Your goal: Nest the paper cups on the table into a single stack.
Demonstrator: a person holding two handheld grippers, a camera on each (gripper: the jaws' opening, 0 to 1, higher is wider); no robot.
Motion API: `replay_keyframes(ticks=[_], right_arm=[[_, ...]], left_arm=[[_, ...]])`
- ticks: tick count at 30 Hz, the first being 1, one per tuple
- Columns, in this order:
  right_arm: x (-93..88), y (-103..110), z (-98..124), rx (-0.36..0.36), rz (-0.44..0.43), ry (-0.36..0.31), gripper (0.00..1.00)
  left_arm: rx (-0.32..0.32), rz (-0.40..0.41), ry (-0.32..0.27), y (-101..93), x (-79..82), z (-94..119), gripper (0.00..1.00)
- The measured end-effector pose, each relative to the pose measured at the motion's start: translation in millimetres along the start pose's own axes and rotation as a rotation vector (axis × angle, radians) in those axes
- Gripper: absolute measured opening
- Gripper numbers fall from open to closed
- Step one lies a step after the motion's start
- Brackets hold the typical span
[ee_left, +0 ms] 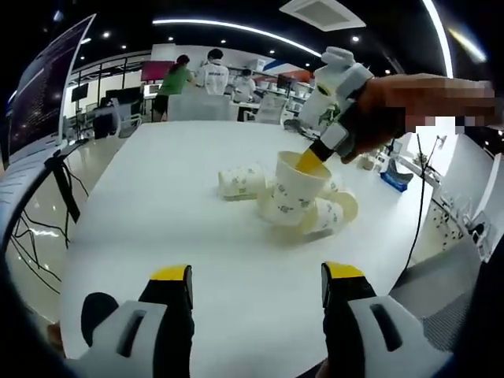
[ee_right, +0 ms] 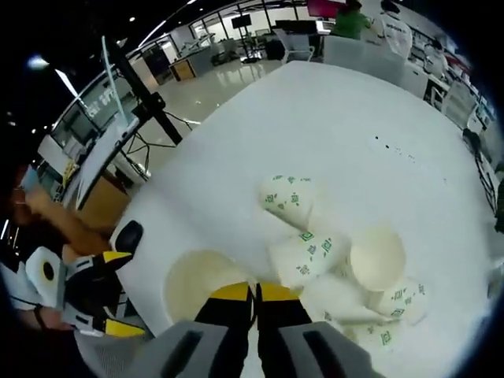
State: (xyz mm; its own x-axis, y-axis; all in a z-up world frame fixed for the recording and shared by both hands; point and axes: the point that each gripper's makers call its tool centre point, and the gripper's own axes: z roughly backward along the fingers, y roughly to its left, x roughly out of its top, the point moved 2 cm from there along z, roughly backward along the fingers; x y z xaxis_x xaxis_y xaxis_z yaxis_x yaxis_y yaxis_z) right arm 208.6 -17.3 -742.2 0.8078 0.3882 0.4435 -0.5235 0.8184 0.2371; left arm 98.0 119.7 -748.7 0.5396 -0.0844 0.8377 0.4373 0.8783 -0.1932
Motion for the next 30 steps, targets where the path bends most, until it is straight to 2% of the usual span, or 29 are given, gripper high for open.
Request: replay_keyframes(ticks=[3,6,9,18,30], right_arm=[[-12.2,5,9,0.003,-0.002,0.007,0.00],[-18.4,4,10,0.003,-0.006,0.019,0.00],[-30.6,11,16,0.009,-0.006,0.032,0.00],[-61.0,15,17,0.012,-0.015,0.064,0.00],[-93.8,10,9,0.012,-0.061,0.102,0.00]], left_arm=[[-0.015,-0.012,0.015,-5.0,-5.5,2,0.65],[-0.023,-0.013,0.017,-5.8,-6.3,1,0.65],[-0.028,-0.018,0.018,-3.9,-6.8,-1,0.65],[-0.038,-0.024,0.011,-3.4,-5.1,-4,0.65],[-0.048,-0.040,0.017,-5.1,-6.8,-7,0.65]])
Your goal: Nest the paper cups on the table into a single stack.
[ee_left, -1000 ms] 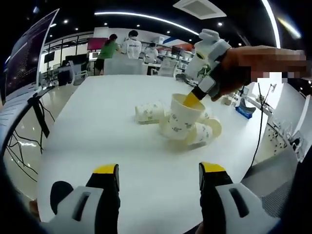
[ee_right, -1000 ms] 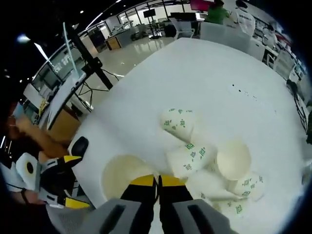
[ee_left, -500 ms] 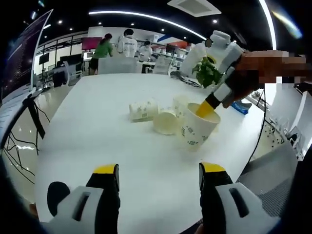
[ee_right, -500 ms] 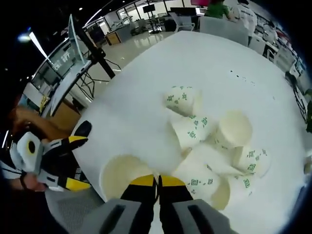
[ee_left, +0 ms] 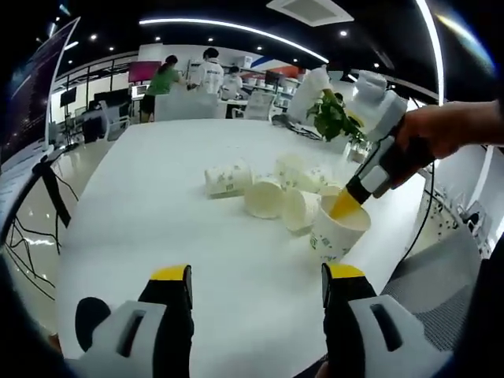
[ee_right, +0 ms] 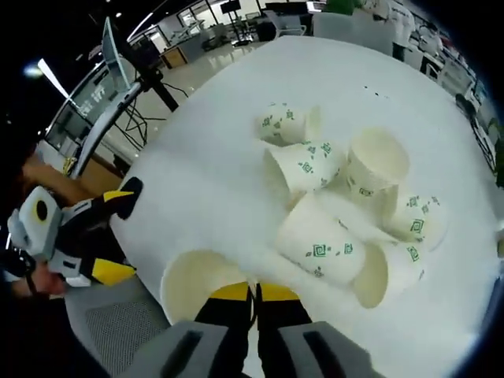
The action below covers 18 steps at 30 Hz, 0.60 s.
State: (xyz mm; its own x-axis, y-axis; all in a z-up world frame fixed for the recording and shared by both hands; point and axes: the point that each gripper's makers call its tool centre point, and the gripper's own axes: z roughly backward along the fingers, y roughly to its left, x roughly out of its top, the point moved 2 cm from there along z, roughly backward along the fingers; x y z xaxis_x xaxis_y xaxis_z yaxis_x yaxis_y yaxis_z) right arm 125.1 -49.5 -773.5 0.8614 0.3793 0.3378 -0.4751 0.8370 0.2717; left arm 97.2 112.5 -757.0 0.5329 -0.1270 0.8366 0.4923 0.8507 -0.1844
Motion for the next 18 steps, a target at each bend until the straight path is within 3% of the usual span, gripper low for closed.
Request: replay_keyframes(ticks=[18], right_arm=[[-17.5,4,-5,-0.002,-0.008,0.024,0.00]], left_arm=[[-0.009,-0.006,0.004,-6.6,0.0,-1,0.65]])
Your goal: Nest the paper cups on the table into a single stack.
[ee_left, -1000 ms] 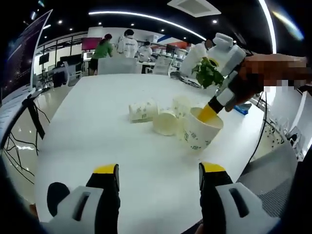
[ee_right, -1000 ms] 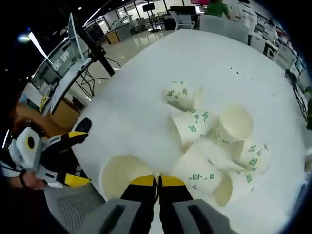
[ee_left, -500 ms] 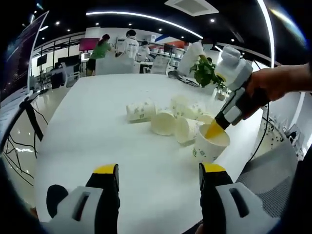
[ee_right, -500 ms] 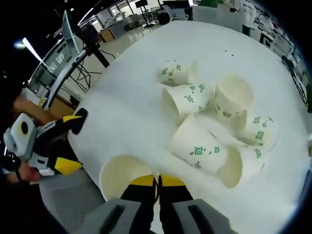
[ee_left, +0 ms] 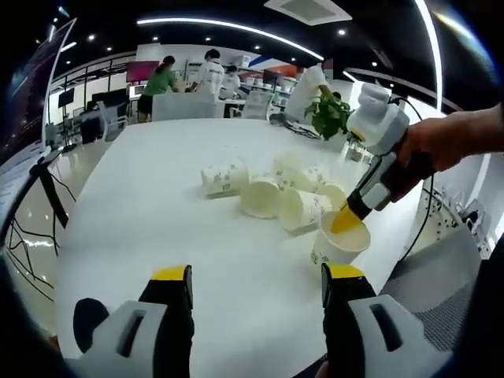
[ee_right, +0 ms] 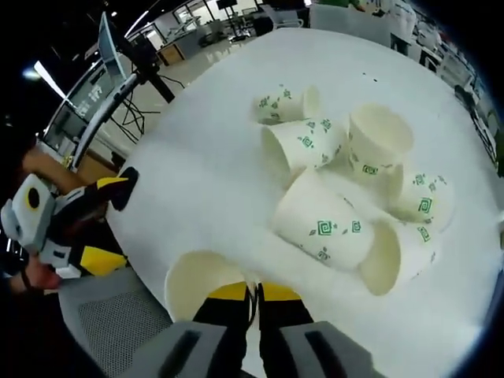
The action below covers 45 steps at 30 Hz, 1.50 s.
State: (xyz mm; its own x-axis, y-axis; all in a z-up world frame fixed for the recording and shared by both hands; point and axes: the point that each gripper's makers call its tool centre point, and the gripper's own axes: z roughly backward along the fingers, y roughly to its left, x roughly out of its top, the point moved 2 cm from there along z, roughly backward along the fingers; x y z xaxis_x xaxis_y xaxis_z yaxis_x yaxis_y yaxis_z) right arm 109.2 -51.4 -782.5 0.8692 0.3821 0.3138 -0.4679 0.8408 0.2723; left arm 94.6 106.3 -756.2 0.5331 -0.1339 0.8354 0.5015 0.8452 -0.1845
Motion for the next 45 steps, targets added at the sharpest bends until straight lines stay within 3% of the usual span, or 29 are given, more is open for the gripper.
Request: replay_keyframes(ticks=[15,20,24,28,30,38,45], right_arm=[[4.6,-3,0,0.003,0.026,-0.009,0.07],[4.2,3,8,0.008,0.080,-0.008,0.17],[5.1,8,23,0.019,0.090,-0.030,0.20],[9.7,13,35,0.063,0.118,-0.056,0.31],[16.8,12,34,0.077,0.122,-0.080,0.34],[39.6,13,64,0.104,0.193,-0.148,0.45],[68.6,-16,77,0.091,0.131,-0.217,0.51]], left_arm=[[0.004,0.004,-0.001,0.7,1.0,1,0.65],[0.002,0.006,-0.002,0.3,0.3,0,0.65],[0.003,0.008,-0.002,1.0,-0.7,-1,0.65],[0.003,0.007,-0.002,0.9,-0.4,-1,0.65],[0.003,0.007,-0.002,0.7,0.0,-1,0.65],[0.009,0.009,0.000,4.2,-2.6,-4,0.66],[0.009,0.015,0.001,5.4,-3.2,-5,0.65]])
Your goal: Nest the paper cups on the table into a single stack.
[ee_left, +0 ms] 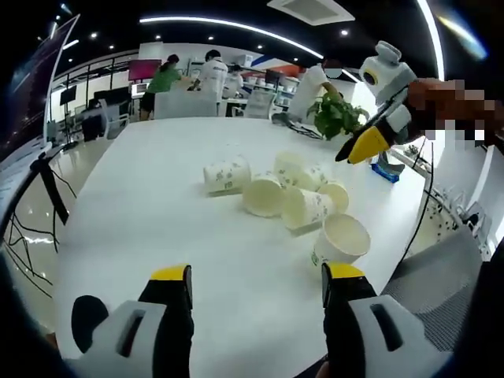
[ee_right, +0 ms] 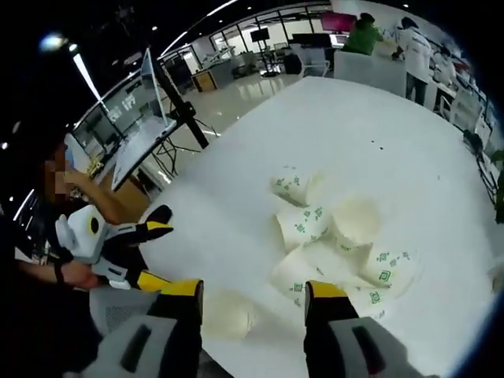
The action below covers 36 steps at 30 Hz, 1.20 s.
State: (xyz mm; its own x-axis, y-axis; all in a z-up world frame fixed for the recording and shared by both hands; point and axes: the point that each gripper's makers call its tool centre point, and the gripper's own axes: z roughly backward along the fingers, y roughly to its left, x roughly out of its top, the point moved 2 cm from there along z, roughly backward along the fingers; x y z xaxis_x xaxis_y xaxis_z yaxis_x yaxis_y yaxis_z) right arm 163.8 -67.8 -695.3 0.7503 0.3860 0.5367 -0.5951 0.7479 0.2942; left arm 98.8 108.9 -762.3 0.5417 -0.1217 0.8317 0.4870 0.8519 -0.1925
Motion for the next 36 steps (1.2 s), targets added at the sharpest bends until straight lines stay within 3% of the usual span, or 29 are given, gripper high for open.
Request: replay_keyframes(ticks=[4,15,24,25,29,36], right_arm=[[9.1,-19,3,-0.035,-0.021,-0.020,0.53],[38.6,-68,4,-0.113,-0.191,-0.122,0.50],[49.3,-89,-3,-0.137,-0.239,-0.129,0.46],[53.8,-99,-6,-0.141,-0.243,-0.125,0.46],[50.2,-92,-7,-0.153,-0.250,-0.107,0.46],[45.6,-109,-22,-0.178,-0.293,-0.086,0.44]], left_arm=[[0.004,0.004,-0.002,0.5,0.5,1,0.65],[0.014,0.020,-0.002,2.4,0.3,2,0.65],[0.027,0.038,-0.004,3.9,0.6,4,0.65],[0.028,0.039,-0.002,3.9,-0.2,4,0.65],[0.030,0.038,0.000,4.3,-0.2,4,0.65],[0.040,0.055,0.004,7.8,-2.3,2,0.65]])
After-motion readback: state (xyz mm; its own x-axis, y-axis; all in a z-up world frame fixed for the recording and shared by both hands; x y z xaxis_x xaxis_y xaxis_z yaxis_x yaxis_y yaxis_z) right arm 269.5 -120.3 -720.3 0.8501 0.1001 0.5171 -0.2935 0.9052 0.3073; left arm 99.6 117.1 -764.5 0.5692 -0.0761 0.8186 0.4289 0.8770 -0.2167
